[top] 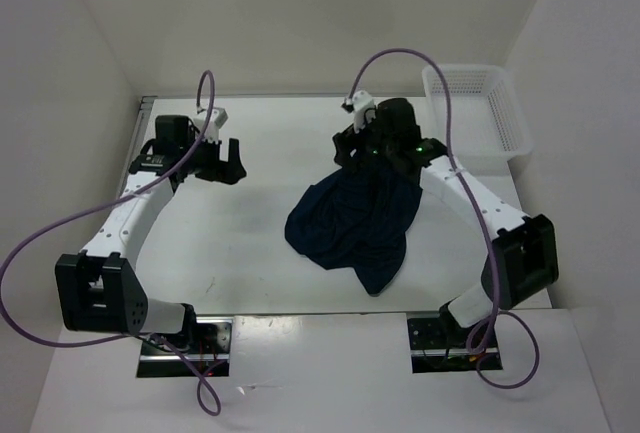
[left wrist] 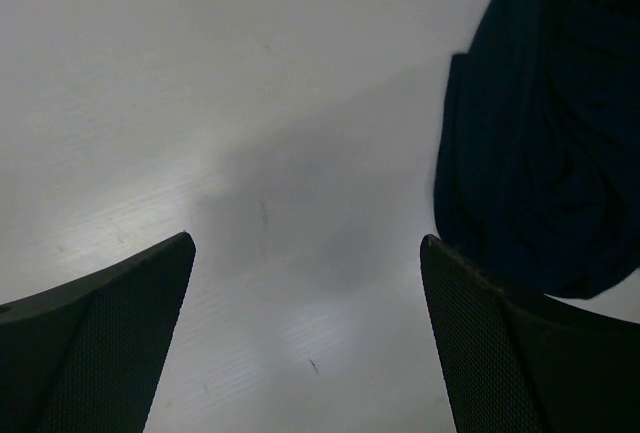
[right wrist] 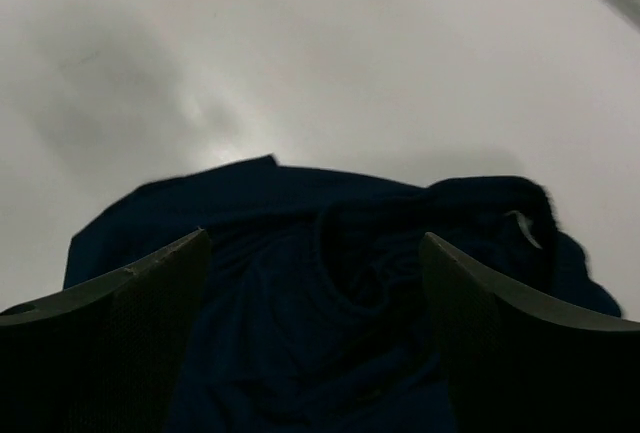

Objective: Fold and stack the shorts
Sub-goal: Move the shorts to the center of the board

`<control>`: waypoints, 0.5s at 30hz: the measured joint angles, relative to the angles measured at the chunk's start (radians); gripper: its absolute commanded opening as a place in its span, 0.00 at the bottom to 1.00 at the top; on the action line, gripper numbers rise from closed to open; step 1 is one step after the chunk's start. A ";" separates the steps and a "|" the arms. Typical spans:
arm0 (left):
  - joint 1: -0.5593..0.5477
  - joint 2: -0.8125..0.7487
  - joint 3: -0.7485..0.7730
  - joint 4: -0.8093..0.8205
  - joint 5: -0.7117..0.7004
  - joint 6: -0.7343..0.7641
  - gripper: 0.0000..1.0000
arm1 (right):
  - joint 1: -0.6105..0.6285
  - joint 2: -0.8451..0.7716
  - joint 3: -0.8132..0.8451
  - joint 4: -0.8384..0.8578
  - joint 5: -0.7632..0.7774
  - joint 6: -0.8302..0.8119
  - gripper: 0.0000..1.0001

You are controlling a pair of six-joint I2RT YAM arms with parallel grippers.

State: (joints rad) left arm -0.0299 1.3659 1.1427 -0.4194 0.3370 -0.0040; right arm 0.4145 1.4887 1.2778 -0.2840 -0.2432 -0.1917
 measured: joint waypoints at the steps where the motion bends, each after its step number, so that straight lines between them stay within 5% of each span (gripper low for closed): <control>1: -0.004 -0.001 -0.020 -0.010 0.011 0.000 1.00 | 0.027 0.023 -0.010 0.002 -0.015 -0.019 0.89; 7: -0.016 -0.009 -0.145 -0.068 0.052 0.000 1.00 | 0.048 0.246 -0.020 0.018 -0.025 -0.026 0.86; 12: -0.016 -0.017 -0.155 -0.074 0.064 0.000 1.00 | 0.062 0.362 -0.019 0.018 -0.016 0.001 0.68; 14: -0.016 -0.023 -0.161 -0.074 0.068 0.000 1.00 | 0.074 0.367 -0.019 0.018 -0.012 0.011 0.53; 15: -0.022 -0.023 -0.167 -0.073 0.068 0.000 1.00 | 0.080 0.367 -0.019 0.023 -0.003 0.024 0.25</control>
State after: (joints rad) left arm -0.0517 1.3434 0.9756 -0.4923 0.4053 -0.0044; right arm 0.4942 1.8557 1.2583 -0.2611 -0.2459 -0.1677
